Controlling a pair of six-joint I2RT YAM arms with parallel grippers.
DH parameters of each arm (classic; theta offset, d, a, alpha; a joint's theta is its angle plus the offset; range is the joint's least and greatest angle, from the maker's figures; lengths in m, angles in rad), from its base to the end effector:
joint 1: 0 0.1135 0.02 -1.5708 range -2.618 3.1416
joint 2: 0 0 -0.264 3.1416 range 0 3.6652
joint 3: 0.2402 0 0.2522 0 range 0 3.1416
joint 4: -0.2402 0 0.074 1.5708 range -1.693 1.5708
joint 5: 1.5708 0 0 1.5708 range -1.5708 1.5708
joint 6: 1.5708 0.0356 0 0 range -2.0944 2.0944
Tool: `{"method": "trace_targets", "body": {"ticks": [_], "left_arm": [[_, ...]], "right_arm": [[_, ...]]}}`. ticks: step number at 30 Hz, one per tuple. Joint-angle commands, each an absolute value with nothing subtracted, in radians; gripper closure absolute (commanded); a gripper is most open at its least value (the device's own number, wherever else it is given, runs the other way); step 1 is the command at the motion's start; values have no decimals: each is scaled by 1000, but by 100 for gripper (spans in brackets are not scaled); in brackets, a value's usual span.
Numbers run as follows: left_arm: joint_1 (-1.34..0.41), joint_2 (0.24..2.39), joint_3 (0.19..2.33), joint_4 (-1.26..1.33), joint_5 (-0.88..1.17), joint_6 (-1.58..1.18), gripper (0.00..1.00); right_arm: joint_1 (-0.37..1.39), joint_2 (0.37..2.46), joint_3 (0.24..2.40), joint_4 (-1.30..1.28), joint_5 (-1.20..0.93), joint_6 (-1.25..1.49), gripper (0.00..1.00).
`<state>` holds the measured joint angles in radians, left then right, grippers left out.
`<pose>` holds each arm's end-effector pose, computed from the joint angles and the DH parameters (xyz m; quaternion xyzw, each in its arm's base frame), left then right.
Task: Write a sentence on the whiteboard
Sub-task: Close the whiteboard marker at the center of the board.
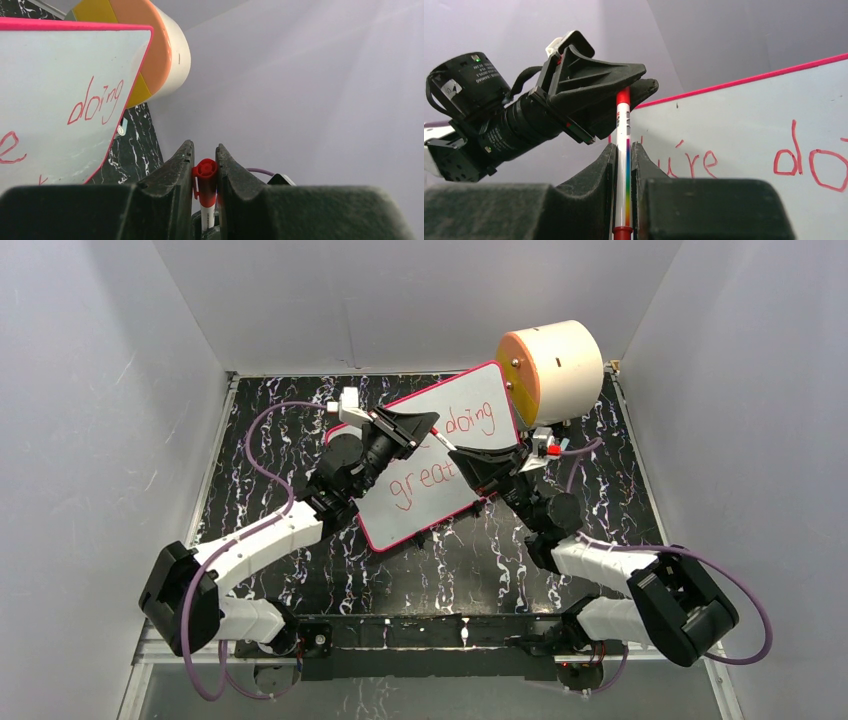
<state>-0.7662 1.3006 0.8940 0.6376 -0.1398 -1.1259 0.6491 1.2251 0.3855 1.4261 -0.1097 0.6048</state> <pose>0.2229 -0.2076 0.3512 -0.1647 0.5996 -0.6089 0.4925 0.1808 0.1421 0.2801 -0.0587 0.4706 0.5373 0.6974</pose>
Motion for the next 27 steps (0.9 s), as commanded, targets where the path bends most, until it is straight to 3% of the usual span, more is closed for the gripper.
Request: {"method": "trace_targets", "body": {"ticks": [1,11,21,27], "left_arm": [[-891,1305,833,593,52,-1118,100],[-902,1226,877,358,-175,-1003,99],[-898,1077,868,216,-394,-862,51],[-896,977,877,50,-532,-757,29]], "right_arm": [[587,1242,495,1479,-54,641,100],[570,1208,484,1306,-258,551,100],[566,1044,381,1033,-332,463,100],[564,880,305,761,-309,389,100]]}}
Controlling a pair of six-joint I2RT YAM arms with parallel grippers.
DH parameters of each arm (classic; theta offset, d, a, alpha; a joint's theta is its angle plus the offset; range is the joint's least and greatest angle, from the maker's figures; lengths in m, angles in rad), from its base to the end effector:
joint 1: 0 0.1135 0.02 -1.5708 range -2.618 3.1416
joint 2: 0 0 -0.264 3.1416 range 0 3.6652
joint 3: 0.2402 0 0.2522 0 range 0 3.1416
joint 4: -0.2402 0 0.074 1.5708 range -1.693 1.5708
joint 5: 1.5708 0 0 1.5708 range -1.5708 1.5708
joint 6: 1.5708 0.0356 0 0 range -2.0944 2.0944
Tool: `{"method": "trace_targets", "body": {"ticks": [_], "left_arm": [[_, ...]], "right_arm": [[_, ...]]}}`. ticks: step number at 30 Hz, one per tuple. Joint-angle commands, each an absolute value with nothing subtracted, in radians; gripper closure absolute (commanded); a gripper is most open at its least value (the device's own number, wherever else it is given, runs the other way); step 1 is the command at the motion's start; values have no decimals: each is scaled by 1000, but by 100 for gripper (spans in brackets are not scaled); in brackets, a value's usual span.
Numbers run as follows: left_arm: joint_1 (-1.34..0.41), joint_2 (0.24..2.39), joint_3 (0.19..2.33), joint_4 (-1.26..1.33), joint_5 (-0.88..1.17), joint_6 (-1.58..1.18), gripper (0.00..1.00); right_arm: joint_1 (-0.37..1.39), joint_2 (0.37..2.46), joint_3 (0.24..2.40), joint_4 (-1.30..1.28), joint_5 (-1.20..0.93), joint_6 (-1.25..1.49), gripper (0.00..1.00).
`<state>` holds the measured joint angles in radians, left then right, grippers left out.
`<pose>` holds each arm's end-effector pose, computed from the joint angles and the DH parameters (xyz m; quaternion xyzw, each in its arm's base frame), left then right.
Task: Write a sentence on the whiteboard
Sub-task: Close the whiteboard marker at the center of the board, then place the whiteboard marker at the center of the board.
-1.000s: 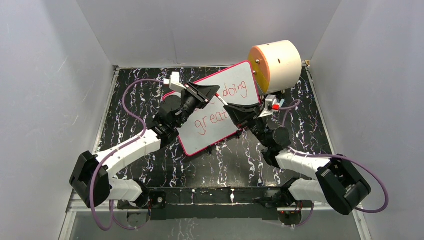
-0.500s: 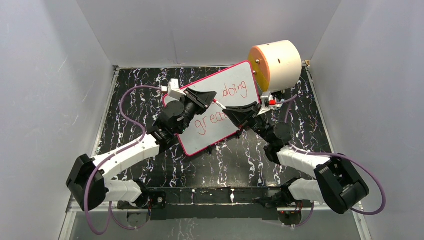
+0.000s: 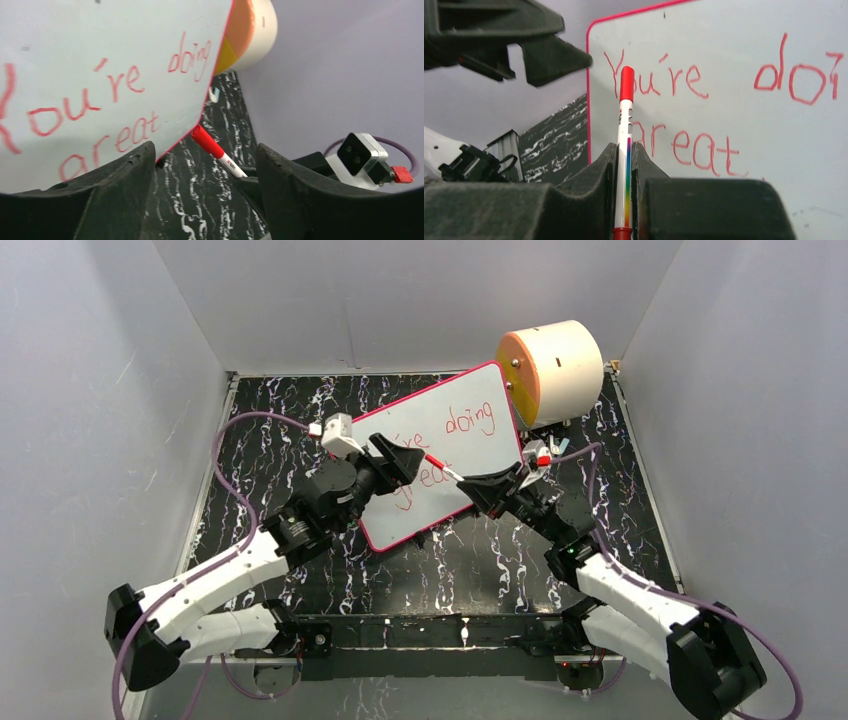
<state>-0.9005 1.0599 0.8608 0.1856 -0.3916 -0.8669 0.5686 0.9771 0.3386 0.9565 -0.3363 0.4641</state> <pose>0.1658 -0.1873 0.3527 -0.1249 0.7005 -0.4447 0.5440 0.1681 0.1213 0.2682 -0.1656 0.5701 0.4797 0.6462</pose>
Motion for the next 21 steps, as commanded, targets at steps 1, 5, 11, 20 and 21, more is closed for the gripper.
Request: {"method": "trace_targets", "body": {"ticks": [1,5,11,20,21], "left_arm": [[-897,960,878,18,-551,-737,26],[-894,892,890,-149,-629,-676,18],[-894,772,899,-359,-724,-637,14],[-893,596,884,-545,-882,-555,13],[-893,580,881,-543,-888,-546,13]], "right_arm": [[563,849,298,705,-307,372,100],[564,740,275,498,-311,323,100],[562,701,275,278,-348,284,100],[562,756,213,181,-397,351,100],[562,772,208,174,-395,358,100]]}}
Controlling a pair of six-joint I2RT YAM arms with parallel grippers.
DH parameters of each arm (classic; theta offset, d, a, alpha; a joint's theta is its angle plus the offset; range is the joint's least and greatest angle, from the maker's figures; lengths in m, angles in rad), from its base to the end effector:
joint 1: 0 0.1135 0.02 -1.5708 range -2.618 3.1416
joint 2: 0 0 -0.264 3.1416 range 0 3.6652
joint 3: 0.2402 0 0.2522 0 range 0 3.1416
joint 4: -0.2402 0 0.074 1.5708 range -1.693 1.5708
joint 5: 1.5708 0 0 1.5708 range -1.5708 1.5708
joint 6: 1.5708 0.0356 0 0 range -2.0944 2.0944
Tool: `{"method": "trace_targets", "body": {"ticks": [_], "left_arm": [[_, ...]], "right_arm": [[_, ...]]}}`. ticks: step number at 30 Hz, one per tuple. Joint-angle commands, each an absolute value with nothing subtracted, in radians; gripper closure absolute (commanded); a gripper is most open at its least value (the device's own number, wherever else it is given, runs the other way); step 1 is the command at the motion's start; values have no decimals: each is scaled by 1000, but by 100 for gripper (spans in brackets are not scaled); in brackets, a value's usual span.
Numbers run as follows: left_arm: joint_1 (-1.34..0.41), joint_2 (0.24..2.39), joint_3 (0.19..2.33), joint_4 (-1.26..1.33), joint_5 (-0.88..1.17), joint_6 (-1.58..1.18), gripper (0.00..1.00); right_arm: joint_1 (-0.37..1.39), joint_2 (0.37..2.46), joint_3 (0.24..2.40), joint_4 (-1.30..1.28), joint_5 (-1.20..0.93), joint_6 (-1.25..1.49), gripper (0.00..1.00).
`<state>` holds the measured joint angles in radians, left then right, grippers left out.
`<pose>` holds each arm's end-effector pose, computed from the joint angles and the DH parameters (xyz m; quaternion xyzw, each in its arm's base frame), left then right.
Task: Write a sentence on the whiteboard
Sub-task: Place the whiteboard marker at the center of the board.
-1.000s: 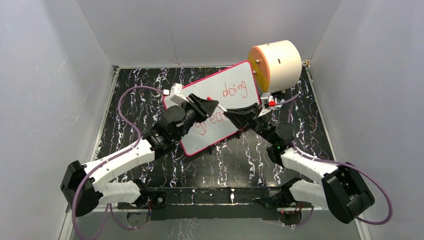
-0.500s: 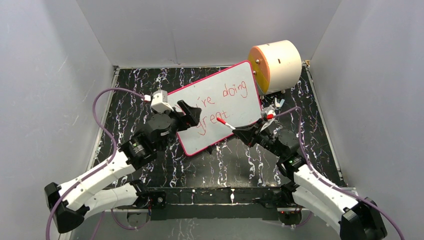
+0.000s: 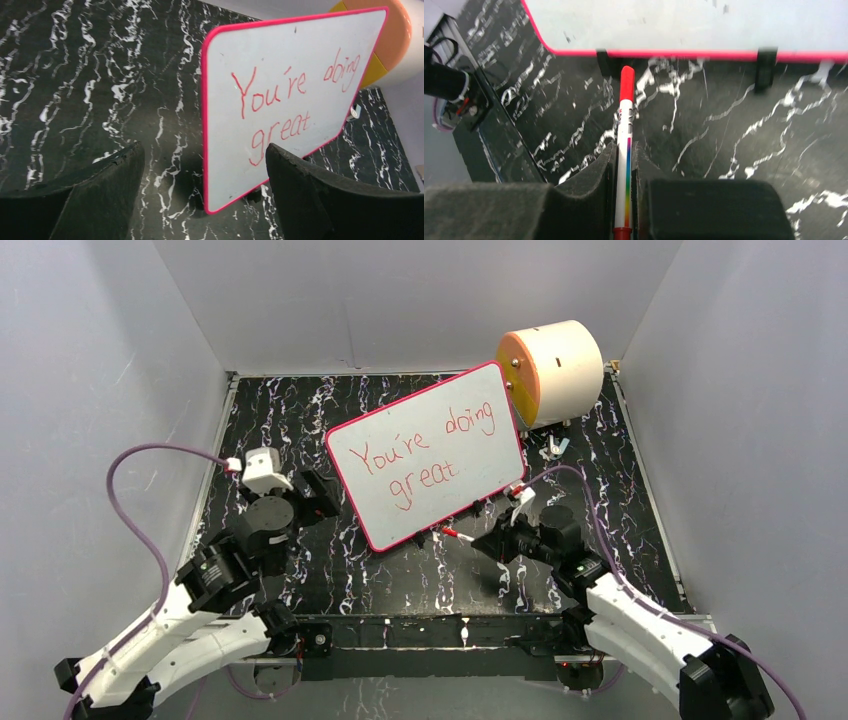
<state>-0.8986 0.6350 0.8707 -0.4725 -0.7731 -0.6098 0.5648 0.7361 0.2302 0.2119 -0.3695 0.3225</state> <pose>0.0994 -0.0849 0.3623 -0.1261 0.7537 -0.1765 0.6204 0.1370 0.1020 0.1935 -0.2041 0.7704 0.3847 0.4657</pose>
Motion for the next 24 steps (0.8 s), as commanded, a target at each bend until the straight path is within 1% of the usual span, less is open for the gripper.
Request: {"method": "trace_targets", "body": {"ticks": [1,7,11,16,17,18,19,20,24], "left_arm": [[-893,569,878,-543,-894,-540,13],[-893,529,865,-538,-923,-531,12],[-893,525,859,-544,-924,-532,12],[-893,529,866,-569,-939,-537,12],[-893,527,867,-578,-941,-541,12],[-893,526,867,-582,-940,-543,12],[-894,522,865,-584,-939,-543,12],[-893,520,865,-584,-939,-543,12],[-894,516,871,-596,-941,-545,12]], "right_arm": [[562,789,205,168,-391,366,100],[561,883,185,178,-351,416,100],[561,894,182,167,-323,427,100],[560,848,188,99,-261,428,92],[560,835,187,89,-252,428,71],[561,821,186,82,-245,429,46],[560,809,188,74,-241,431,32],[560,798,189,67,-239,431,27],[561,759,223,5,-221,427,25]]}}
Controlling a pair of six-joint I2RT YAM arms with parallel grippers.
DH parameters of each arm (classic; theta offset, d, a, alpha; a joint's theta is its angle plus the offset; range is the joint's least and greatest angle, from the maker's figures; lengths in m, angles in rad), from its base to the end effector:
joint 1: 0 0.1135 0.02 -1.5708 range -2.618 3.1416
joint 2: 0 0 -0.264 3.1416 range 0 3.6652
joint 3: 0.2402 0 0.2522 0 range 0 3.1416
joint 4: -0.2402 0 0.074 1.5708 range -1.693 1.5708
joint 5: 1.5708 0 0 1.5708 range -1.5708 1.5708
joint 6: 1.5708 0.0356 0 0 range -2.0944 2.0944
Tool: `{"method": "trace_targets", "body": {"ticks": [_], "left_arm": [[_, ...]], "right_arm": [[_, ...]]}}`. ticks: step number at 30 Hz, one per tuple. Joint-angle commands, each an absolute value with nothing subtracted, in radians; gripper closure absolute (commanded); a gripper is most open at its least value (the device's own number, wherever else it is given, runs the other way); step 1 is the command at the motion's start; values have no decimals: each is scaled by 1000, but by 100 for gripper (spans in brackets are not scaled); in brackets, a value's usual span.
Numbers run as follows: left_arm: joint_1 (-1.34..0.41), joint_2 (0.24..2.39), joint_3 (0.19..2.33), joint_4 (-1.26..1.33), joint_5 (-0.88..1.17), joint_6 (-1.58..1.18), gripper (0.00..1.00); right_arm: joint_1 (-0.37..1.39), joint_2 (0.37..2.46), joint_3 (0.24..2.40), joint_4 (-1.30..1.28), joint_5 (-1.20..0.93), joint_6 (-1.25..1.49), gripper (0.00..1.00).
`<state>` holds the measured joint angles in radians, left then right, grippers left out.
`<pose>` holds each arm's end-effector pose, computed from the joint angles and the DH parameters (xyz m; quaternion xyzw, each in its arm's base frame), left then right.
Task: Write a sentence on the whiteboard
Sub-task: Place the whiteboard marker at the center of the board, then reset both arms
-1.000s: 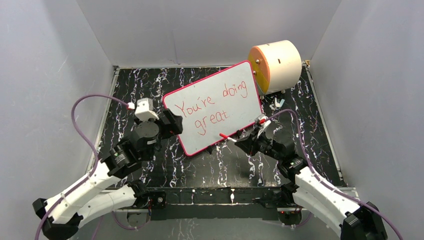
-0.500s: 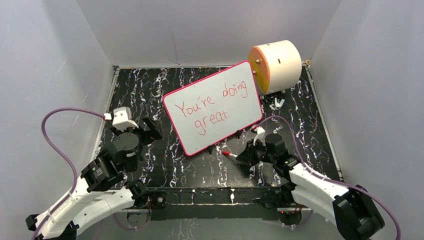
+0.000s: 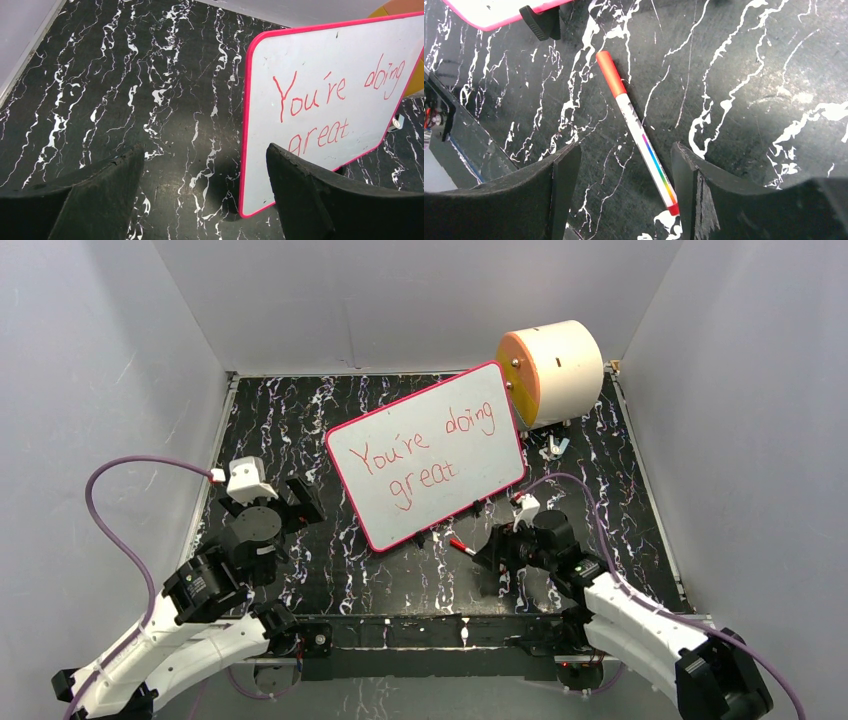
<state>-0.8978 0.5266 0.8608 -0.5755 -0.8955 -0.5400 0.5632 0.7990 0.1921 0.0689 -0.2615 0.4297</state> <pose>0.0822 -0.0585 0.3602 -0.1365 0.7457 -0.1098 0.6429 0.1341 0.0955 0.1567 -0.1217 0.8560 0.3329 0.3764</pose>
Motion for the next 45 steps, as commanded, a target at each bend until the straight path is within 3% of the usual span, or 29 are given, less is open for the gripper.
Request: {"method": "trace_targets", "body": {"ticks": [1,4,7,9,17,25,33,45], "left_arm": [[-893,515,873,-599,-940,-545,12],[-893,509,888,-609,-928,-540,12],[-893,500,917,-631,-904,-528,11],[-893,490,938,-653,-889,-518,11],[-893,395,1011,-674,-795,-479,11],[-893,303,1030,-670,-817,-435,11],[-893,235,948,-594,-857,-410,11],[-894,245,923,-554,-859,-404,11]], "right_arm": [[561,744,237,-34,-207,424,25],[560,679,299,-127,-150,413,20],[560,605,383,-220,-64,394,5],[560,564,444,-283,18,367,1],[560,460,667,-458,320,236,1],[561,346,782,-472,522,75,1],[561,217,710,-378,591,8,1],[561,218,695,-378,592,11,1]]}}
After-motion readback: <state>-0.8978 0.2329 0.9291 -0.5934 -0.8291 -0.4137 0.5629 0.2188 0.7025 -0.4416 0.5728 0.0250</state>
